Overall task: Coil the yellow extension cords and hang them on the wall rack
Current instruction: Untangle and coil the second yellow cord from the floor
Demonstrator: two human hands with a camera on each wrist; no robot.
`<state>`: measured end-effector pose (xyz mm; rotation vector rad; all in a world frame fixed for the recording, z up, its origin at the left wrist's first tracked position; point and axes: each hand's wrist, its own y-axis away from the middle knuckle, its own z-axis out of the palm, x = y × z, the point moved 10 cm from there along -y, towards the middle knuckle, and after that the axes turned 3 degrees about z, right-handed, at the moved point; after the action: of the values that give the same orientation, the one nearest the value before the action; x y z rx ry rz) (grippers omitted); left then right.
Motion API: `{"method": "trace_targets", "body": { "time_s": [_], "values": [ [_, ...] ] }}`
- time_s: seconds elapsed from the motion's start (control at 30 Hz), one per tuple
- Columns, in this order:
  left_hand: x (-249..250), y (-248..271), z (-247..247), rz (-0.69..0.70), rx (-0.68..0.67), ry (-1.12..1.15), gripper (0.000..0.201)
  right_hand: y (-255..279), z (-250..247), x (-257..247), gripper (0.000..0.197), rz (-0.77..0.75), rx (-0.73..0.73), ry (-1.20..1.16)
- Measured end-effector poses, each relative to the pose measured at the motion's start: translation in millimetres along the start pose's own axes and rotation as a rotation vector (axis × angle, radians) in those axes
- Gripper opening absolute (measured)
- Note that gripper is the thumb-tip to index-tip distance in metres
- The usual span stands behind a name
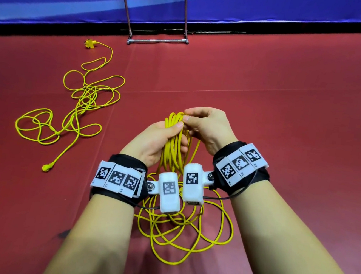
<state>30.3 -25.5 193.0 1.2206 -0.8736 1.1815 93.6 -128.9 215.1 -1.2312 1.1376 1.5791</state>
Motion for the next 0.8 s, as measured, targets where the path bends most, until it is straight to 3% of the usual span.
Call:
{"method": "trace_targets", "body": {
  "time_s": [0.2,0.33,0.47,0.67,0.8],
  "values": [
    [-7.3,-2.9,-7.0,-0.021,0.027,0.018,0.005,-0.9,3.8,-4.1,0.013,-0.150,0.008,0.234],
    [0.1,-6.4,-33.0,0.003,0.196,0.154,0.025,2.4,21.1,17.0,0.020,-0.022,-0.194,0.344],
    [13.2,-2.4,-61.4,0.074,0.365,0.272,0.026,17.9,46.3,51.7,0.016,0.070,-0.457,0.547],
    [26.1,6.0,-87.5,0.163,0.486,0.459,0.030,19.5,65.8,71.6,0.021,-0.093,-0.509,0.744],
    [32.7,10.4,-99.2,0.216,0.542,0.523,0.025,23.2,67.4,94.6,0.022,-0.029,-0.559,0.677]
  ]
}}
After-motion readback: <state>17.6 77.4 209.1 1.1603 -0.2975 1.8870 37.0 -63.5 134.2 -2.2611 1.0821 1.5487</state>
